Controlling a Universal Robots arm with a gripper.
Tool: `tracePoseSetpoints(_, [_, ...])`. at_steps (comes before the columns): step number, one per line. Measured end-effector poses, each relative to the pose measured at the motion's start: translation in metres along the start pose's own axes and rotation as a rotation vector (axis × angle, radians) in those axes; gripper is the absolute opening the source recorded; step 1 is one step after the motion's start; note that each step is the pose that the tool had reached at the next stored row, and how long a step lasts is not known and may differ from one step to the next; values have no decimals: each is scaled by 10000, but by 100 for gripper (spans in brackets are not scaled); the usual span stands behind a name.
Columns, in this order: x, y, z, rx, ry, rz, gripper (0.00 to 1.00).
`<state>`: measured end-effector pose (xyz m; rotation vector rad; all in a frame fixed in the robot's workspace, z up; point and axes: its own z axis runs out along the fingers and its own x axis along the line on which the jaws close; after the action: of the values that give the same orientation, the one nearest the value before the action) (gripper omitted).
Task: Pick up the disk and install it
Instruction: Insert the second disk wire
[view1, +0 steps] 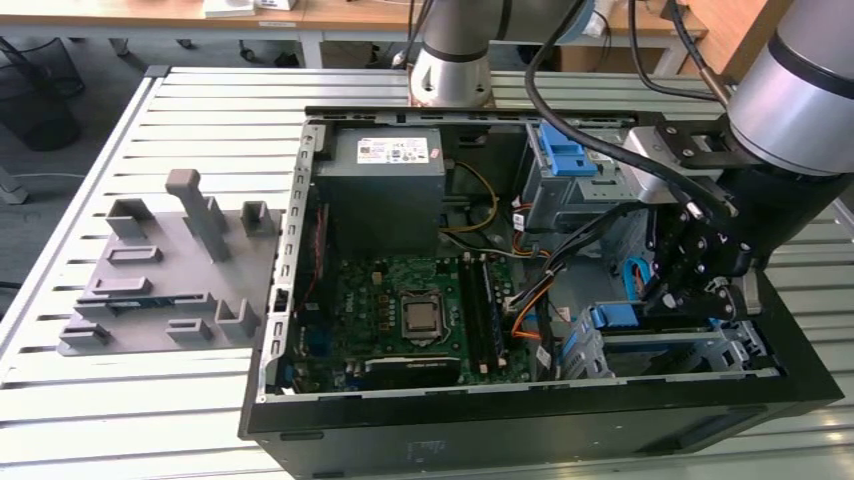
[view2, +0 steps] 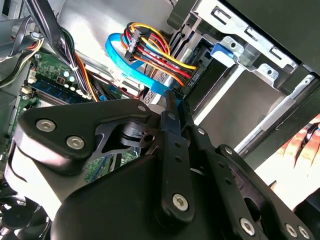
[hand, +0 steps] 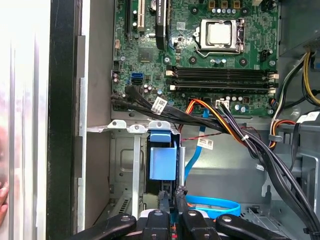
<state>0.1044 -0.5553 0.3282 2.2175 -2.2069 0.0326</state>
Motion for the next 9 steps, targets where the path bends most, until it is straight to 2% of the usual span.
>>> tracePoseSetpoints(6, [0, 0, 6, 0, -8, 0, 18])
tracePoseSetpoints(7, [0, 0, 3, 0, -7, 0, 24])
tracePoseSetpoints(9, [0, 0, -9, 0, -2, 0, 24])
